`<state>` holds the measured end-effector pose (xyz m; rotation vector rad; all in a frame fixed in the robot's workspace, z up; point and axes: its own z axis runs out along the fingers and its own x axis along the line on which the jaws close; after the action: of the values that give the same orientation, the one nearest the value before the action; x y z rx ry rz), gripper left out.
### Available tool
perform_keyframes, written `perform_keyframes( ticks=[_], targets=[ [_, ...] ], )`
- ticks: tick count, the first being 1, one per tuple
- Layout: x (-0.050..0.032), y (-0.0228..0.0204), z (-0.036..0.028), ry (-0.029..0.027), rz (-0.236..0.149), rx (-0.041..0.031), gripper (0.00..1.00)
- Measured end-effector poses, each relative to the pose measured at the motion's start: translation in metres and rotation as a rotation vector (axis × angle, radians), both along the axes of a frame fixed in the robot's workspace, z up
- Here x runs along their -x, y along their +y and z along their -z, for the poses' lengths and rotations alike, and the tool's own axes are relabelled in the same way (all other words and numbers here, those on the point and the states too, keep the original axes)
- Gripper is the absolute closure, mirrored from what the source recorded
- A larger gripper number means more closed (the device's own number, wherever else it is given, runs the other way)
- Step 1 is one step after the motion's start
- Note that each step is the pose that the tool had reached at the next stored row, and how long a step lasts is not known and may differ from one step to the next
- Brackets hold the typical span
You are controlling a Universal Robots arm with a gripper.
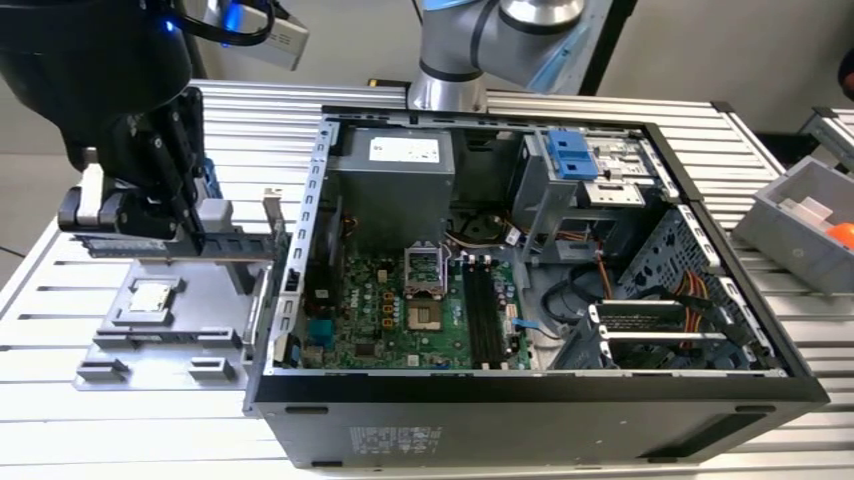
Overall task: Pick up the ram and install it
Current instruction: 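Pick up the ram and move it above insertion slot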
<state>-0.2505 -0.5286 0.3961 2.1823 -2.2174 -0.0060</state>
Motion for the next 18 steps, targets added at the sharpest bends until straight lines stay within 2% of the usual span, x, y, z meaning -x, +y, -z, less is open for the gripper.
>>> perform_keyframes(
  ticks=[18],
  targets=[
    [-0.0064, 0.0, 0.0002, -0.0003, 0.0, -0.0003, 1.0]
  ],
)
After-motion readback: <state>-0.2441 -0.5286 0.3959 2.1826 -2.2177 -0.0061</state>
